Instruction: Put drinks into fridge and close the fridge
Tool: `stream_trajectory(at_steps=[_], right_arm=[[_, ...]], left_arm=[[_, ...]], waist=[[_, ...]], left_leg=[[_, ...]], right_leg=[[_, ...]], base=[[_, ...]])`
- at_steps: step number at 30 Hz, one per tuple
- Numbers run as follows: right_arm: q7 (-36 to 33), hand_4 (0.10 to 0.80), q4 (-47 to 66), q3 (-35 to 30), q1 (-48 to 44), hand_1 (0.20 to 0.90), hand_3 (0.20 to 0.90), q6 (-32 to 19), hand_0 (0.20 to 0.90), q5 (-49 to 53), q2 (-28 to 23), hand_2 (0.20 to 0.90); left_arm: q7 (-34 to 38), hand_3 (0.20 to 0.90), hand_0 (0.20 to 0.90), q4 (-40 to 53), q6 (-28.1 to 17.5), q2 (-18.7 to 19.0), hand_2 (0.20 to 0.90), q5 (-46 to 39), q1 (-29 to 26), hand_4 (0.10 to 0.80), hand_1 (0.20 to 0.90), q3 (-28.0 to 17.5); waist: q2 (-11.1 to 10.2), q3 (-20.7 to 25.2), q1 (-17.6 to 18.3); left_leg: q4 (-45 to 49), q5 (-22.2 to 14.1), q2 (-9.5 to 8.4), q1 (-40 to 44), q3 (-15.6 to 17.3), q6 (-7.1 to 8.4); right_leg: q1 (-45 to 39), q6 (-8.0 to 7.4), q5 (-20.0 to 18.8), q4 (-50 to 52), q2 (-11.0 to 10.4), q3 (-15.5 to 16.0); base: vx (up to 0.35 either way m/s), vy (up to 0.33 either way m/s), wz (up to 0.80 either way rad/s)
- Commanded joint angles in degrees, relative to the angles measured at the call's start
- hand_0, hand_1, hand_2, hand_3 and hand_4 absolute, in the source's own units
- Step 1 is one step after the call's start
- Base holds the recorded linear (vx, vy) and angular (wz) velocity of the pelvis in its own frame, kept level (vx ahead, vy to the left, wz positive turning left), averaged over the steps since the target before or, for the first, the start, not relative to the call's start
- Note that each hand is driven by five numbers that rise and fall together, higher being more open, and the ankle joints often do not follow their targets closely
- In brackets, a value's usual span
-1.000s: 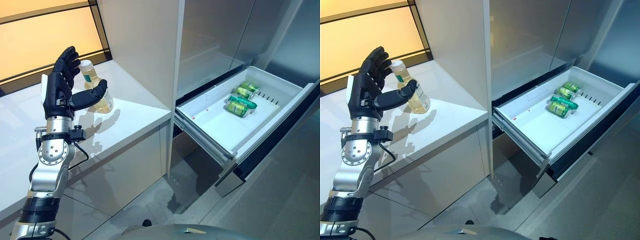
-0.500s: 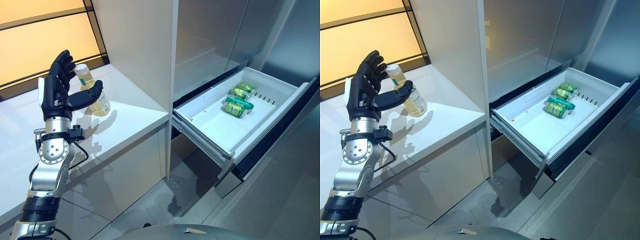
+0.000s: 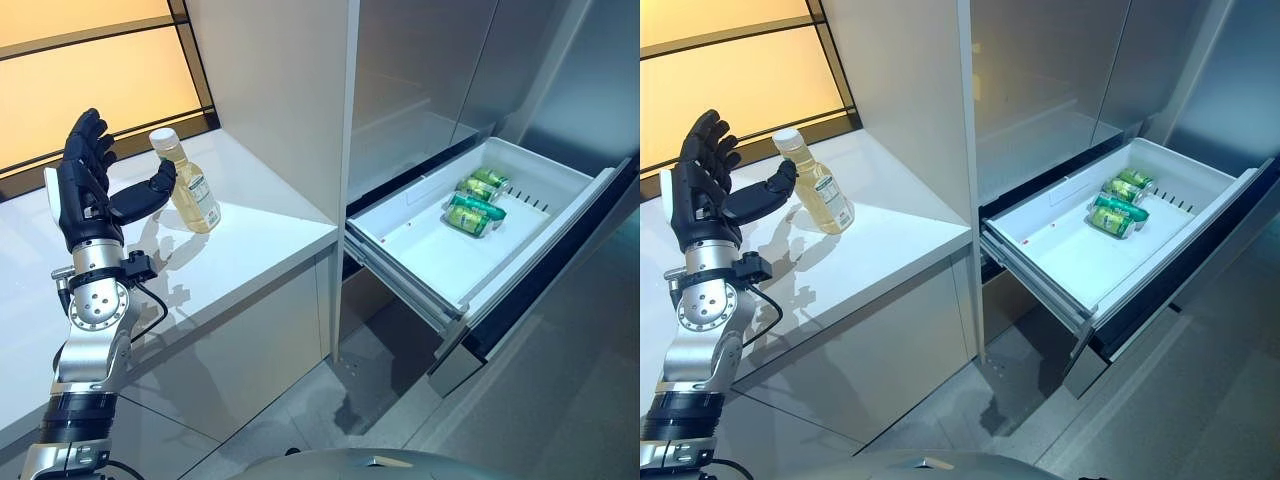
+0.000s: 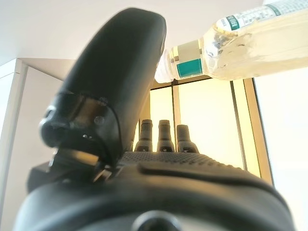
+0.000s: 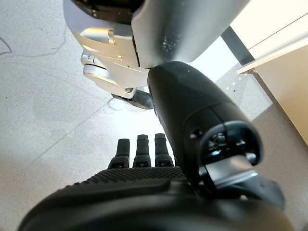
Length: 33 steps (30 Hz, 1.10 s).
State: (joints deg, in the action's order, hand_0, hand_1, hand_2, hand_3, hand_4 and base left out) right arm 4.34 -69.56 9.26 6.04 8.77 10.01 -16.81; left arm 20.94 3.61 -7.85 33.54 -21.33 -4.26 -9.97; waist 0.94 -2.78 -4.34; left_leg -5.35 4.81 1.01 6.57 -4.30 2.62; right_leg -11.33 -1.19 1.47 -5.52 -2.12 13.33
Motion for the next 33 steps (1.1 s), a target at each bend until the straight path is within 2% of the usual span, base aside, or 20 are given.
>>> stream_trajectory(at_steps=[1, 15, 33], right_arm=[[2.48, 0.800, 0.97, 0.67, -2.24, 0.900, 0.900, 0.20, 0.900, -0.58, 2.73, 0.900], [2.93, 0.800, 1.36, 0.55, -2.72, 0.900, 0.900, 1.38, 0.900, -0.45, 2.27, 0.900], [3.20, 0.800, 1.39, 0.70, -3.20, 0.900, 0.900, 2.29, 0.900, -0.52, 2.08, 0.900]], left_arm=[[-0.98, 0.900, 0.900, 2.26, -4.02, 2.54, 0.900, -0.66, -5.77, 0.800, 0.900, -5.57], [-4.94, 0.900, 0.900, 0.12, 3.58, 2.36, 0.900, -5.12, -6.31, 0.800, 0.900, -3.84], [-6.31, 0.900, 0.900, -2.81, 7.15, 2.37, 0.900, -6.78, -7.23, 0.800, 0.900, -2.82]], waist=[[-0.94, 0.09, 0.16], [-0.70, -0.05, 0.35], [-0.46, -0.11, 0.67]], left_leg=[[0.35, -6.29, -3.06, 2.01, 1.66, -2.78], [0.35, -6.28, -3.12, 2.21, 1.68, -2.91], [0.35, -6.18, -3.26, 2.42, 1.74, -3.04]], right_leg=[[1.40, -1.91, -0.57, 1.52, 0.10, -1.62], [1.35, -2.04, -0.62, 1.58, 0.15, -1.85], [1.39, -2.04, -0.63, 1.80, 0.15, -2.08]], base=[[0.000, 0.000, 0.00], [0.000, 0.000, 0.00], [0.000, 0.000, 0.00]])
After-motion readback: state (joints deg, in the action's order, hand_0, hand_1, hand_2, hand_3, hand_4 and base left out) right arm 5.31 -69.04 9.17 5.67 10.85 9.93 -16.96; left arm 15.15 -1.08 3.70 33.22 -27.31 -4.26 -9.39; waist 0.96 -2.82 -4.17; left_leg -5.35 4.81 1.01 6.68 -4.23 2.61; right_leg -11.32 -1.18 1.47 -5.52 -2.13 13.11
